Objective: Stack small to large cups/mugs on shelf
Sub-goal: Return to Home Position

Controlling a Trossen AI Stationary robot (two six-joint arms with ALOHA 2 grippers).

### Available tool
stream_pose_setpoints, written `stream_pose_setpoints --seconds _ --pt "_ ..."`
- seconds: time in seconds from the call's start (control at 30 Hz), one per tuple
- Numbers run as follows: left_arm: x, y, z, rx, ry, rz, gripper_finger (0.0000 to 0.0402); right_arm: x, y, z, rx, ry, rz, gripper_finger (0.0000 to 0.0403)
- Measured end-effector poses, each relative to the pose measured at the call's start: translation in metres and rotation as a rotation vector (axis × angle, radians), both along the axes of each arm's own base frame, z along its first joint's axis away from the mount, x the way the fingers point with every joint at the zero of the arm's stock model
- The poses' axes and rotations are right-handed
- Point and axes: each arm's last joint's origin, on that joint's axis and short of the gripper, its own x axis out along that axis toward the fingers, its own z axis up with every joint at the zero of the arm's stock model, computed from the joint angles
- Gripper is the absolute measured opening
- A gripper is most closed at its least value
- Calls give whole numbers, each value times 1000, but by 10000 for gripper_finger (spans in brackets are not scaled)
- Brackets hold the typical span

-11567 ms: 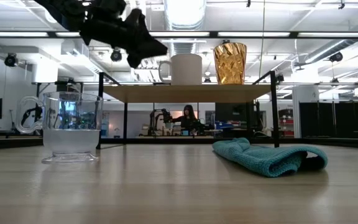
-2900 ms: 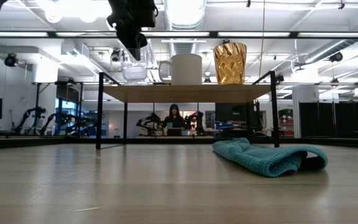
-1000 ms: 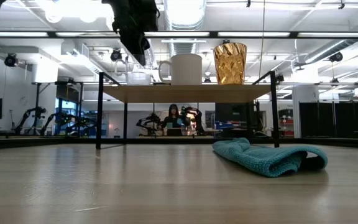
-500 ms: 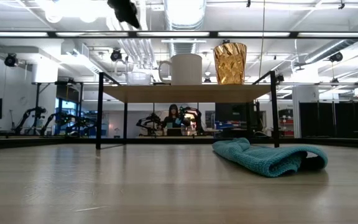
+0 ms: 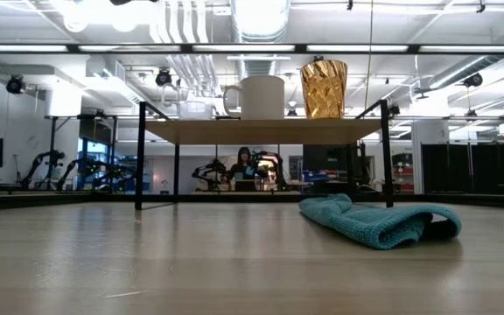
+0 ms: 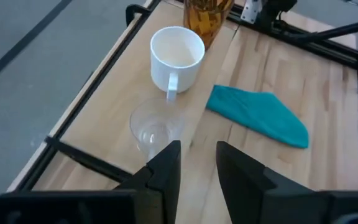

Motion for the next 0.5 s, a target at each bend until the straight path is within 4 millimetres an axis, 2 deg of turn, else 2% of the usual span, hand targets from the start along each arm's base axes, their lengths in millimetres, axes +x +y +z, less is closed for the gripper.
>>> stream_pose_setpoints --seconds 0.27,0.5 --pt "-51 -26 -3 -51 -34 52 89 -20 14 1 21 51 10 68" --pt "-90 -46 -8 -84 -139 107 89 -54 31 17 -79 -63 -27 68"
